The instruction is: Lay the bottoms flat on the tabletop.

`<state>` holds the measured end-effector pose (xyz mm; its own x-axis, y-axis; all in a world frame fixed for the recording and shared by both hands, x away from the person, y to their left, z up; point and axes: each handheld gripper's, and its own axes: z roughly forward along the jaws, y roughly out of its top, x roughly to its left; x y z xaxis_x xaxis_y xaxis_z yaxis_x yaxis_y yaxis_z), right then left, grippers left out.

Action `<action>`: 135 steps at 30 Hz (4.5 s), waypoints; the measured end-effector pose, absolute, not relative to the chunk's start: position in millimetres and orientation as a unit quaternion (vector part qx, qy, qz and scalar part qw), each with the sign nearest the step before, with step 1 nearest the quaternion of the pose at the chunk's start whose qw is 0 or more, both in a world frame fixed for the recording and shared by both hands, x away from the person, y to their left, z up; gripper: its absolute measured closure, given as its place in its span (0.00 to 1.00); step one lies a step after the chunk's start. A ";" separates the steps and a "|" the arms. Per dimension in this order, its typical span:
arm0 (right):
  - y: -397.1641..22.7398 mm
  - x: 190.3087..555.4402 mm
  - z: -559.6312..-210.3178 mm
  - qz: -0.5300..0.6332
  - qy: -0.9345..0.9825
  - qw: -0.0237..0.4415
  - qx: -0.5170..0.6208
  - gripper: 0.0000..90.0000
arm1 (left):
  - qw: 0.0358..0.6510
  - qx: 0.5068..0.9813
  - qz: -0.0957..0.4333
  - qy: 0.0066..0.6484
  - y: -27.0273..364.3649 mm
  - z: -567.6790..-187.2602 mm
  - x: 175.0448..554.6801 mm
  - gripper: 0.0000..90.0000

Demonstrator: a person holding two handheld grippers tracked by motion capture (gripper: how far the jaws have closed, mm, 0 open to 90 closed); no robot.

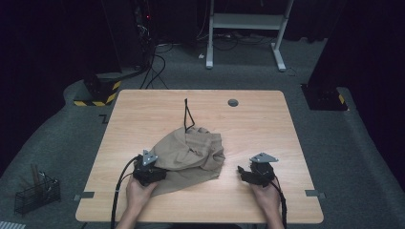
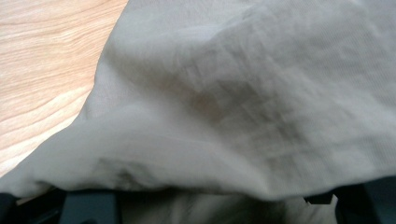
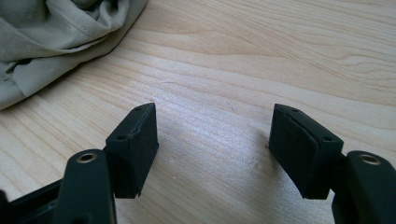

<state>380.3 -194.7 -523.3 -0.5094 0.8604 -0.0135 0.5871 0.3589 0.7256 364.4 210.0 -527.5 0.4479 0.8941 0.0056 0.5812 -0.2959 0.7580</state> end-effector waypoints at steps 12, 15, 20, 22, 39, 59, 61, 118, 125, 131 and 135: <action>-194.7 380.3 -523.3 0.340 0.800 0.201 0.452 0.37 | 0.358 0.788 0.212 0.453 187.6 -527.0 383.7 0.40; -194.7 380.3 -523.3 0.340 0.799 0.201 0.453 0.37 | 0.360 0.791 0.212 0.447 179.0 -526.9 386.9 0.40; -194.5 380.4 -523.3 0.340 0.801 0.200 0.451 0.36 | 0.360 0.804 0.212 0.424 161.8 -526.3 392.7 0.40; -194.5 380.4 -523.3 0.341 0.802 0.199 0.448 0.36 | 0.363 0.806 0.211 0.417 155.1 -526.4 394.9 0.40; -184.5 374.6 -504.9 0.372 0.795 0.189 0.440 0.35 | 0.373 0.820 0.192 0.390 129.3 -526.0 402.6 0.41; -147.2 408.4 -523.6 0.337 0.813 0.213 0.424 0.31 | 0.375 0.830 0.167 0.377 121.4 -523.3 365.2 0.34; -147.0 408.2 -523.6 0.336 0.813 0.213 0.425 0.31 | 0.379 0.832 0.149 0.377 119.9 -520.2 359.3 0.34; -146.5 405.8 -523.6 0.335 0.812 0.218 0.426 0.31 | 0.386 0.845 0.156 0.335 122.2 -476.3 394.8 1.00; -146.7 405.5 -523.5 0.335 0.812 0.217 0.425 0.31 | 0.395 0.810 0.176 0.397 157.8 -463.8 412.5 1.00; -146.9 405.5 -523.6 0.337 0.812 0.215 0.425 0.32 | 0.341 0.787 0.189 0.479 199.6 -478.9 433.4 1.00; -147.0 405.5 -523.6 0.337 0.812 0.215 0.425 0.32 | 0.313 0.780 0.177 0.512 216.0 -492.3 437.0 0.98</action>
